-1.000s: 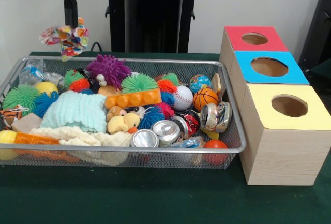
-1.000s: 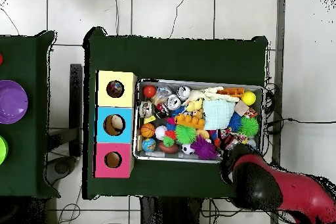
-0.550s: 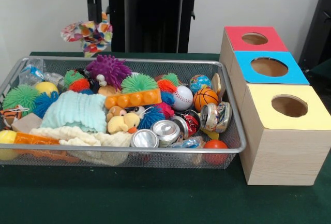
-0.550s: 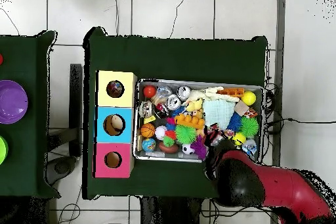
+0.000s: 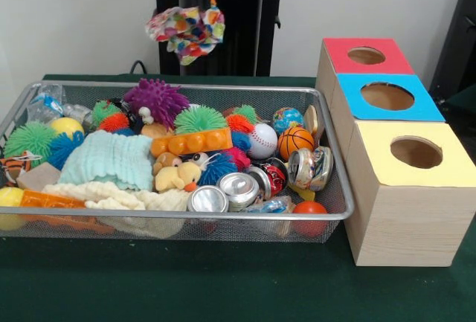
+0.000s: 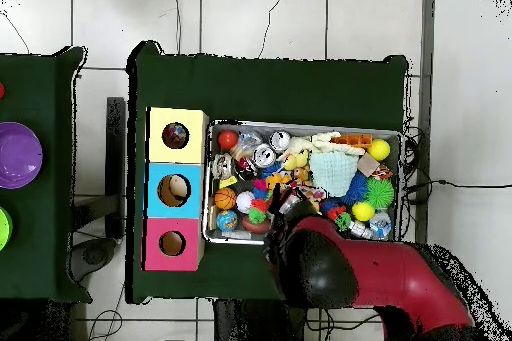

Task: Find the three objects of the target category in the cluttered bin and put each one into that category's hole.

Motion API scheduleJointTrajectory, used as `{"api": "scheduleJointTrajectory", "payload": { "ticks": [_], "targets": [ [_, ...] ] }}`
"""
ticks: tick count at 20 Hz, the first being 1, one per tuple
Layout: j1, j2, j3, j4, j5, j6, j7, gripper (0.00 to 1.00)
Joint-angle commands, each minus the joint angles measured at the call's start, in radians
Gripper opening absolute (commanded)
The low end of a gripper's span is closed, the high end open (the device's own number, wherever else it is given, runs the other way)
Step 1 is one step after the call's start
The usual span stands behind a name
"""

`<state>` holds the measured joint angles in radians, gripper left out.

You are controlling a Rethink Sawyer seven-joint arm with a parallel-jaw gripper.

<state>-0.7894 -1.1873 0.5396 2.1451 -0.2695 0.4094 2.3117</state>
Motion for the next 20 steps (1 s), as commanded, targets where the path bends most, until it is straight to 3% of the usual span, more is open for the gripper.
{"api": "scheduleJointTrajectory", "payload": {
  "ticks": [1,10,20],
  "targets": [
    [0.082,-0.094,-0.060,-0.023,0.091,0.196,0.100,0.00],
    [0.226,-0.102,-0.154,-0.056,0.131,0.231,0.206,0.00],
    [0.414,-0.081,-0.268,-0.153,0.169,0.305,0.340,0.00]
  ]
}}
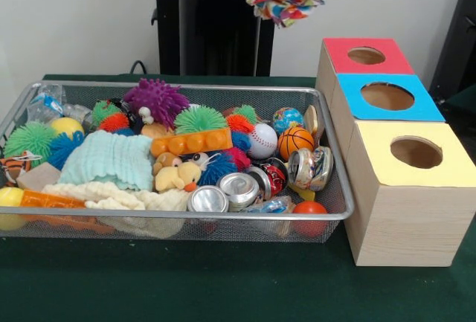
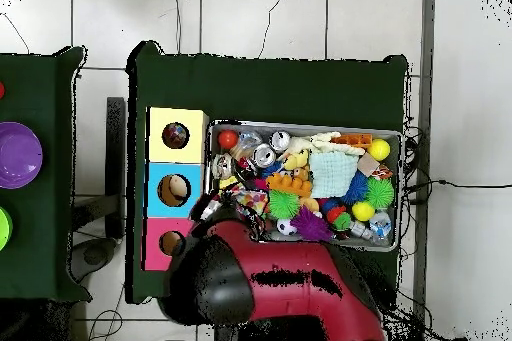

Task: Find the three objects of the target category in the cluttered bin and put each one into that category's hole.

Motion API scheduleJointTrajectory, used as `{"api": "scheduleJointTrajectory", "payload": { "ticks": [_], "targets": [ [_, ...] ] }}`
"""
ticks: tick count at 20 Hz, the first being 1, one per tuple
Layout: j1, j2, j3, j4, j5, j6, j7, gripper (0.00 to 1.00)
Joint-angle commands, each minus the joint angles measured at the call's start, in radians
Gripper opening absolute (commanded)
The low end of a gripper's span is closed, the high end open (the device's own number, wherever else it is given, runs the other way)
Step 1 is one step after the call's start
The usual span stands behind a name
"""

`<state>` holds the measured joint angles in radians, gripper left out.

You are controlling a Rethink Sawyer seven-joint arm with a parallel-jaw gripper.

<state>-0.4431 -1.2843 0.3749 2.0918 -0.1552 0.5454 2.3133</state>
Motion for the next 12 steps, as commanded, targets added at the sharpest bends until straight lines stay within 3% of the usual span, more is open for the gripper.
{"api": "scheduleJointTrajectory", "payload": {
  "ticks": [1,7,12],
  "targets": [
    [0.081,0.018,-0.114,-0.108,0.061,0.175,0.343,0.00],
    [0.186,0.066,-0.183,-0.151,0.110,0.157,0.404,0.00],
    [0.301,0.151,-0.255,-0.267,0.121,0.155,0.494,0.00]
  ]
}}
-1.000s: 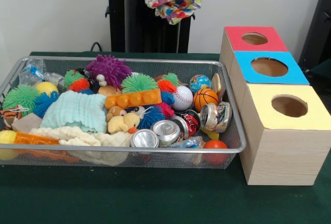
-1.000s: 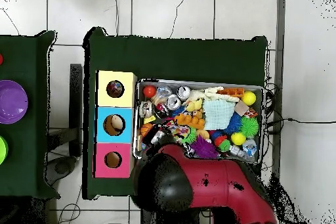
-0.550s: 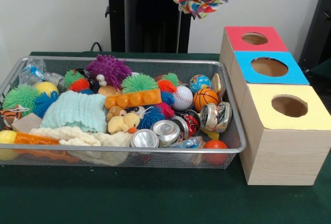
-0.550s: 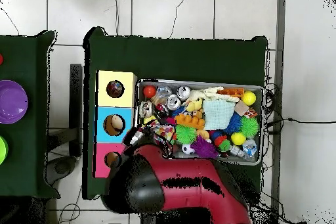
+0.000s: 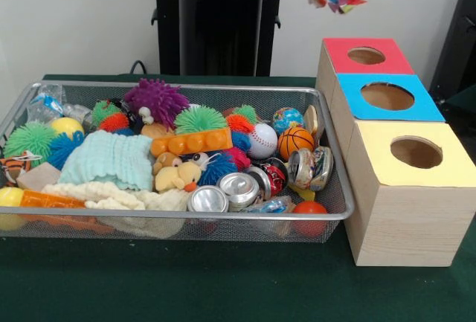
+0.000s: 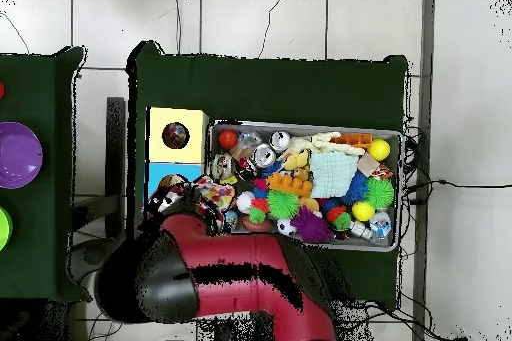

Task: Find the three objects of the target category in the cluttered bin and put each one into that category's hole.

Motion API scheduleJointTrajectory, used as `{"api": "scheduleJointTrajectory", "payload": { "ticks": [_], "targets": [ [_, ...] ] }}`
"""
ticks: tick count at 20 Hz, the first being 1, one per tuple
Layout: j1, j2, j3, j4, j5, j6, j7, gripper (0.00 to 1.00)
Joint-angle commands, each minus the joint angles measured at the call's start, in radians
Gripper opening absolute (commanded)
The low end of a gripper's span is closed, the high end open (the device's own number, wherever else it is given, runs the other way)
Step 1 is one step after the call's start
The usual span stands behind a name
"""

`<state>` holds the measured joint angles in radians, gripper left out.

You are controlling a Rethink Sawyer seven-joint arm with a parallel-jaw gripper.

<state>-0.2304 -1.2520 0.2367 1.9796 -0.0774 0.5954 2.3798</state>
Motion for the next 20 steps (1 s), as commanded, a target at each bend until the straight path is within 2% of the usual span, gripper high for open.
{"api": "scheduleJointTrajectory", "payload": {
  "ticks": [1,6,14,20],
  "targets": [
    [0.100,0.133,-0.127,-0.166,0.050,0.097,0.428,0.00],
    [0.153,0.215,-0.180,-0.217,0.071,0.024,0.445,0.00],
    [0.235,0.283,-0.231,-0.269,0.117,-0.019,0.479,0.00],
    [0.261,0.339,-0.248,-0.296,0.179,-0.066,0.471,0.00]
  ]
}}
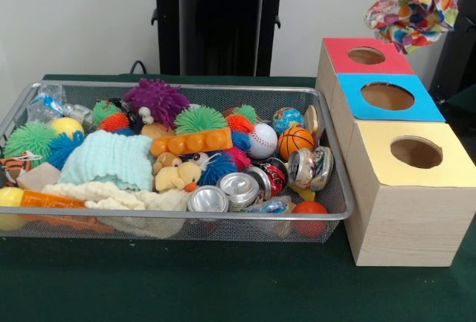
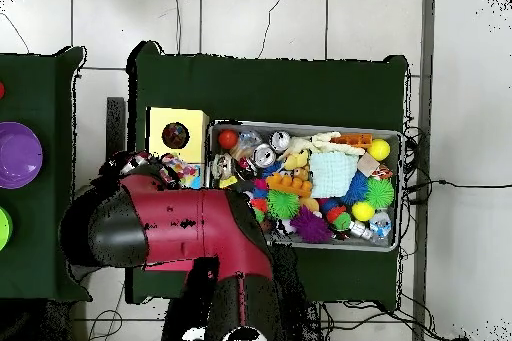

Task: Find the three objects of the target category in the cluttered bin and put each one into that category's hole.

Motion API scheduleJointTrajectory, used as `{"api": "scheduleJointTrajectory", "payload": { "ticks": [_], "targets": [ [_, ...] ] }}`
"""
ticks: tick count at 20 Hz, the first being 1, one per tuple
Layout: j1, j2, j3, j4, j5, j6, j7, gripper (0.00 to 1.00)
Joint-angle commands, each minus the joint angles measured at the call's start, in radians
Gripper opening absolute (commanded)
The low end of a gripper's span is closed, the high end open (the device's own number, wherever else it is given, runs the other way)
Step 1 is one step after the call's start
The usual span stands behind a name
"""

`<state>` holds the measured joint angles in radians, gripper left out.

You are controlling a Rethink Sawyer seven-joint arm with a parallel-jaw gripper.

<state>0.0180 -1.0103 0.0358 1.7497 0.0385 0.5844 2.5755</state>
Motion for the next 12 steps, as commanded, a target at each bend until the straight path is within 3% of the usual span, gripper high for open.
{"api": "scheduleJointTrajectory", "payload": {
  "ticks": [1,12],
  "targets": [
    [0.022,0.104,-0.057,-0.078,0.067,-0.052,0.276,0.00],
    [0.042,0.200,-0.086,-0.193,0.137,-0.053,0.213,0.00]
  ]
}}
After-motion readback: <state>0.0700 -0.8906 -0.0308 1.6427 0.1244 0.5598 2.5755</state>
